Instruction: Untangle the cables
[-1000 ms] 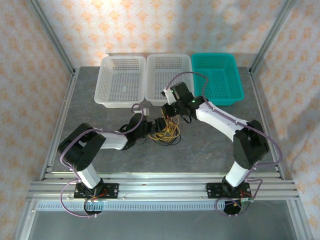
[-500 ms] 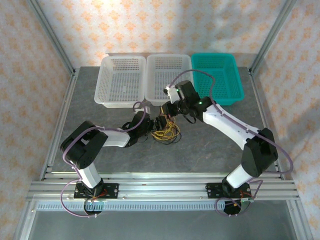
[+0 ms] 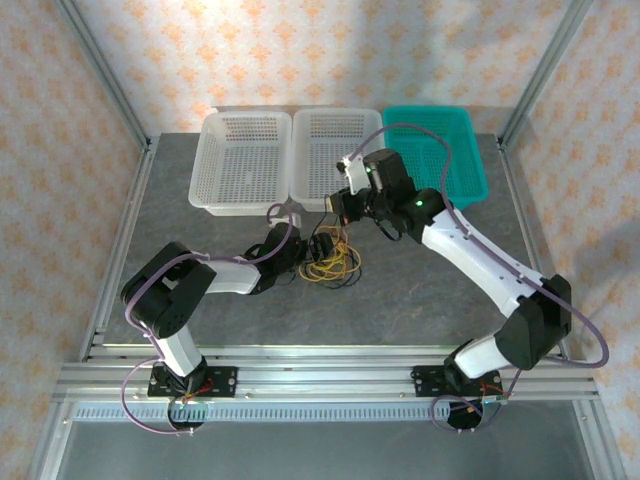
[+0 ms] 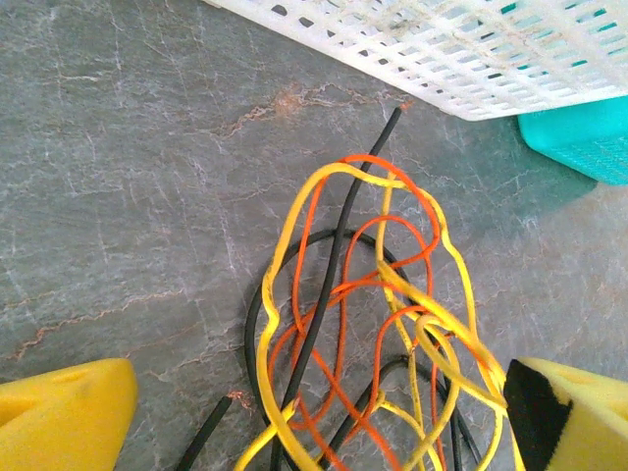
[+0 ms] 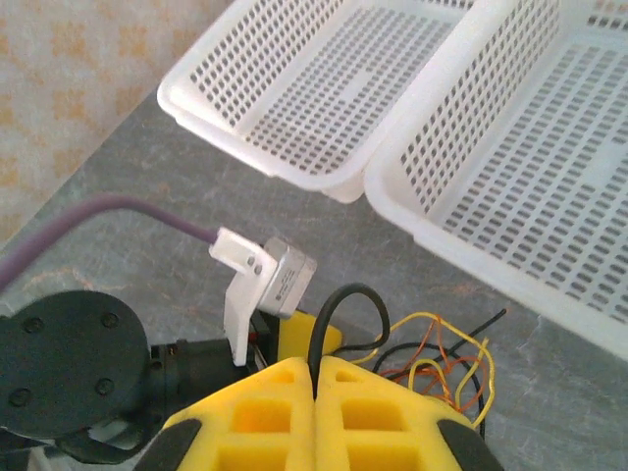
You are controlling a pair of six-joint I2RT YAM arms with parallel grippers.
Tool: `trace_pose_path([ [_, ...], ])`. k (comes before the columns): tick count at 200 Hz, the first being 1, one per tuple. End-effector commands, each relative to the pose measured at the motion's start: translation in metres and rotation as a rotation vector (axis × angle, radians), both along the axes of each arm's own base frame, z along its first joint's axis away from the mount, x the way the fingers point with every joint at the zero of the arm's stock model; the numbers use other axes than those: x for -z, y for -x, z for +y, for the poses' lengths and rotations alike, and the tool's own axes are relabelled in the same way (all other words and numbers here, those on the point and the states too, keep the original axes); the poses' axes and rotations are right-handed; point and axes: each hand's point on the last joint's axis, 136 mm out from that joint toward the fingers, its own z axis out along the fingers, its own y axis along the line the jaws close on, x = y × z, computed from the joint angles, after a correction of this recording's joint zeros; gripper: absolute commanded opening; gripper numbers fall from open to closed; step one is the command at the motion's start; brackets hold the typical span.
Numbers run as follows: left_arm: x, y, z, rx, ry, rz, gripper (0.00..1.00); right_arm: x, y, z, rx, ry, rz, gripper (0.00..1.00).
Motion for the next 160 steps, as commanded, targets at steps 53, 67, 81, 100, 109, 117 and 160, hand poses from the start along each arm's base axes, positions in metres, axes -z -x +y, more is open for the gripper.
trace_pose_path([
  [53,0.031,0.017,0.019,-0.011,-0.115,0.077,0.99,-0.073,-0.005,-0.030,0.145,-0.064,-0.171,0.00],
  [67,0.034,0.021,0.019,-0.007,-0.119,0.085,0.99,-0.081,-0.004,-0.036,0.174,-0.074,-0.199,0.00],
  [81,0.036,0.022,0.022,-0.011,-0.124,0.089,0.99,-0.089,-0.004,-0.044,0.208,-0.083,-0.228,0.00],
  [100,0.036,0.023,0.023,-0.018,-0.126,0.091,0.99,-0.105,-0.003,-0.054,0.253,-0.098,-0.275,0.00],
  [109,0.036,0.024,0.023,-0.016,-0.124,0.092,0.99,-0.112,-0.002,-0.058,0.270,-0.109,-0.290,0.00],
  [117,0.037,0.025,0.023,-0.015,-0.126,0.095,0.99,-0.120,-0.001,-0.061,0.285,-0.122,-0.307,0.00],
  [160,0.037,0.026,0.026,-0.032,-0.135,0.089,0.99,-0.144,0.001,-0.083,0.383,-0.150,-0.377,0.00],
])
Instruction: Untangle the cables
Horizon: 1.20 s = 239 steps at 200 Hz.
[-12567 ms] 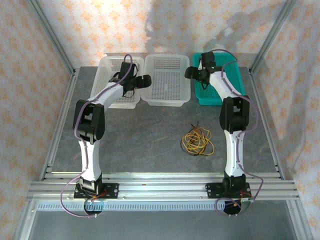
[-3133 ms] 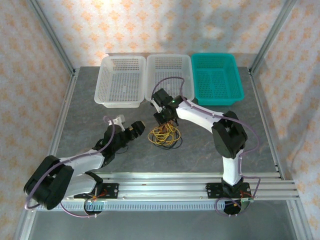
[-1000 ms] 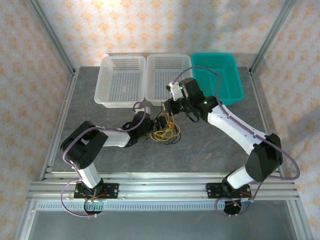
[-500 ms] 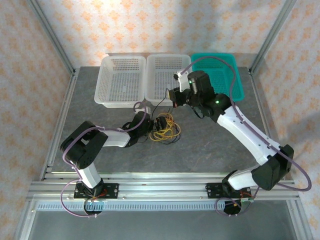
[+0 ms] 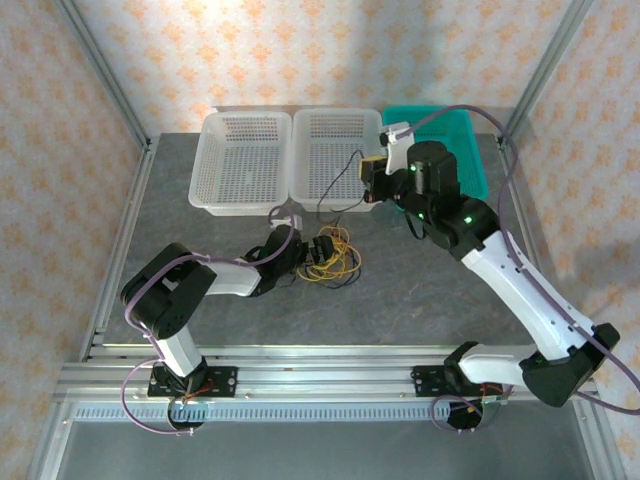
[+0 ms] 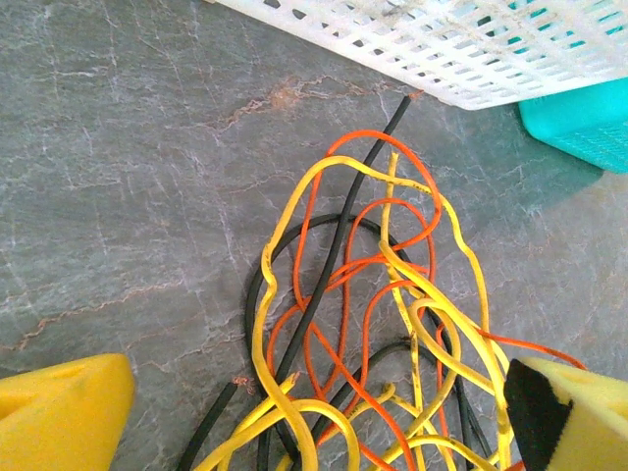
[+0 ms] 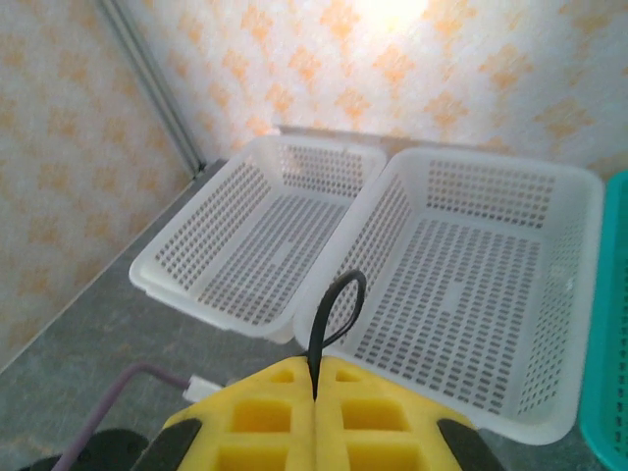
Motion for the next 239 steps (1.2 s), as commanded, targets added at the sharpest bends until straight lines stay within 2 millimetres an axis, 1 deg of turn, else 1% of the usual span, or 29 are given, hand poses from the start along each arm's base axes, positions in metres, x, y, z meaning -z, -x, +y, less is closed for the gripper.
trace_pose_path([
  [1,0.034,0.022,0.026,-0.043,-0.109,0.103,0.99,-0.027,-0.004,-0.021,0.104,-0.045,-0.078,0.00],
  [40,0.034,0.023,0.027,-0.047,-0.104,0.098,0.99,-0.035,-0.009,-0.032,0.178,-0.051,-0.106,0.00],
  [58,0.024,0.023,0.026,-0.039,-0.102,0.078,0.99,-0.037,-0.013,-0.042,0.236,-0.046,-0.115,0.00],
  [80,0.000,0.020,0.025,-0.034,-0.094,0.022,0.99,-0.039,-0.016,-0.052,0.297,-0.043,-0.124,0.00],
  [102,-0.032,0.017,0.027,-0.035,-0.083,-0.052,0.99,-0.036,-0.020,-0.053,0.321,-0.053,-0.136,0.00],
  [117,-0.057,0.015,0.029,-0.039,-0.081,-0.110,0.99,-0.036,-0.022,-0.053,0.328,-0.057,-0.149,0.00],
  [135,-0.080,0.014,0.035,-0.052,-0.098,-0.162,0.99,-0.038,-0.025,-0.053,0.336,-0.069,-0.157,0.00],
  [163,-0.121,0.005,0.041,-0.074,-0.125,-0.244,0.99,-0.039,-0.035,-0.047,0.328,-0.088,-0.156,0.00],
  [180,-0.143,-0.002,0.043,-0.077,-0.138,-0.291,0.99,-0.041,-0.043,-0.048,0.361,-0.101,-0.158,0.00],
  [202,-0.167,-0.014,0.049,-0.090,-0.138,-0.327,0.99,-0.042,-0.056,-0.042,0.376,-0.084,-0.157,0.00],
  [239,-0.192,-0.039,0.064,-0.108,-0.129,-0.368,0.99,-0.054,-0.084,-0.028,0.380,-0.084,-0.181,0.00],
])
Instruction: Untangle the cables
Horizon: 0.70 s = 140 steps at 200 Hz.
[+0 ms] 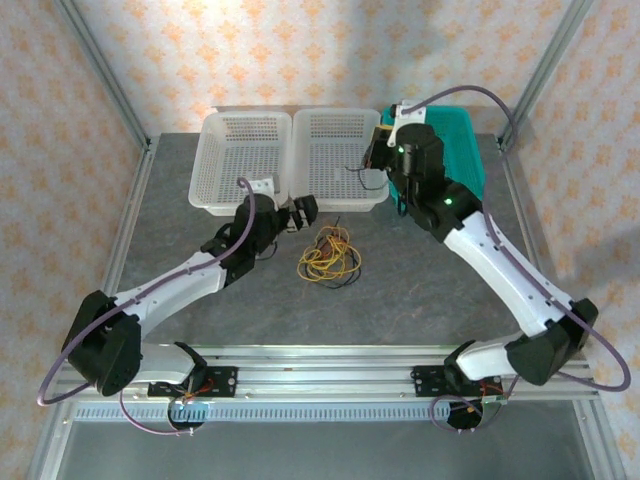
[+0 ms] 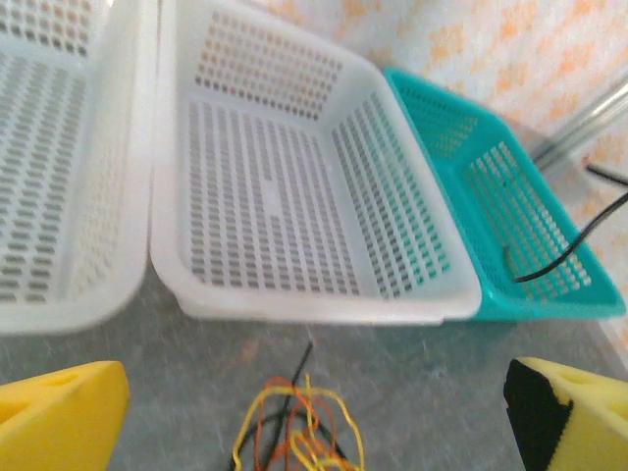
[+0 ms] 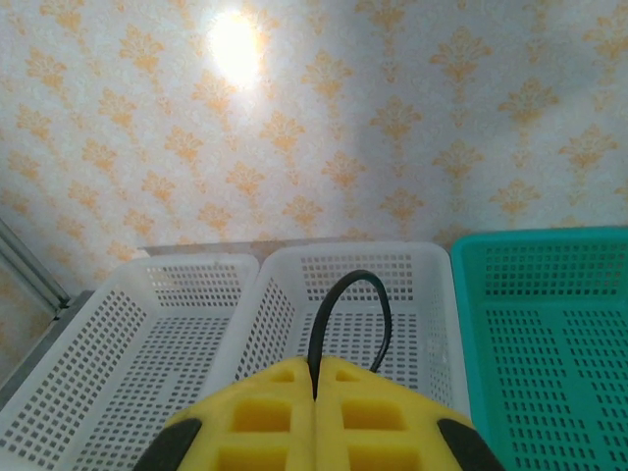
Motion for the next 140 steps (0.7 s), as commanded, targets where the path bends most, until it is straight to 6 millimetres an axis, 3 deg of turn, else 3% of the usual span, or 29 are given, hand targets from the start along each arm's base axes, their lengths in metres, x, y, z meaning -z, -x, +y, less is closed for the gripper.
trace_pose_path([
  [1,-0.017,-0.014,0.011,-0.002,-0.032,-0.028,0.99,-0.034,-0.016,-0.001,0.039,-0.041,-0.080,0.00],
  [43,-0.030,-0.044,0.022,-0.005,0.003,-0.053,0.99,-0.039,-0.060,0.024,0.027,-0.062,-0.078,0.00],
  [92,-0.040,-0.079,0.023,-0.002,0.022,-0.076,0.99,-0.025,-0.123,0.058,0.019,-0.086,-0.044,0.00],
  [140,-0.028,-0.101,0.038,-0.019,0.049,-0.060,0.99,0.030,-0.182,0.069,0.036,-0.113,0.053,0.00],
])
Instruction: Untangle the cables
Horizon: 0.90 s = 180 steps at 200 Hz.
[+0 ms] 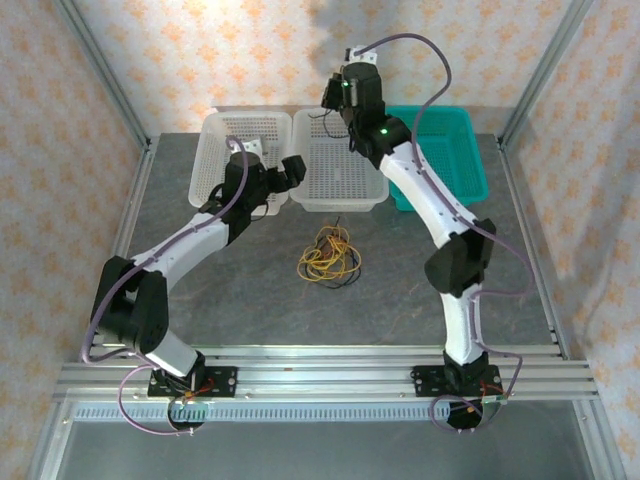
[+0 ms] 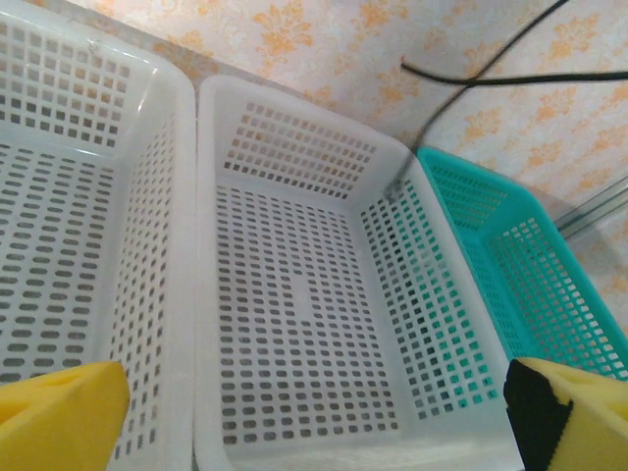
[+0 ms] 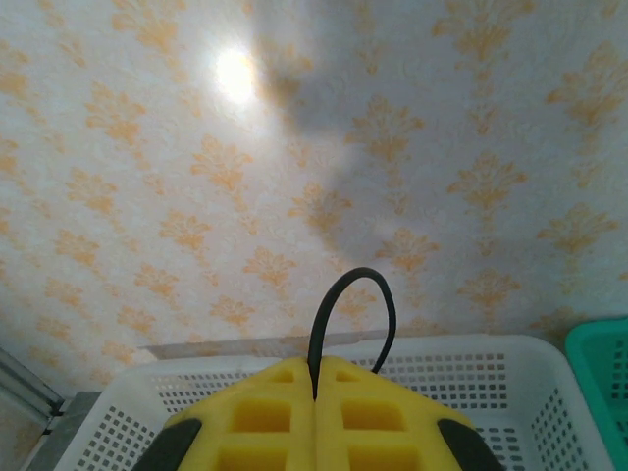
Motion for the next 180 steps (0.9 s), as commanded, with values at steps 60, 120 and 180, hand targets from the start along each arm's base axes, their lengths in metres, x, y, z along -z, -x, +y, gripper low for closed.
trace_pose_path([
  [60,0.016,-0.031,-0.018,0.102,0.022,0.015,0.99,0.137,-0.057,0.002,0.004,0.009,0.246,0.00],
  [120,0.049,-0.030,-0.033,0.113,0.029,0.071,0.99,0.220,-0.065,0.006,-0.018,0.028,0.390,0.00],
  [180,0.077,-0.016,-0.044,0.104,-0.027,0.136,0.99,0.252,-0.068,-0.011,0.017,0.008,0.470,0.22],
])
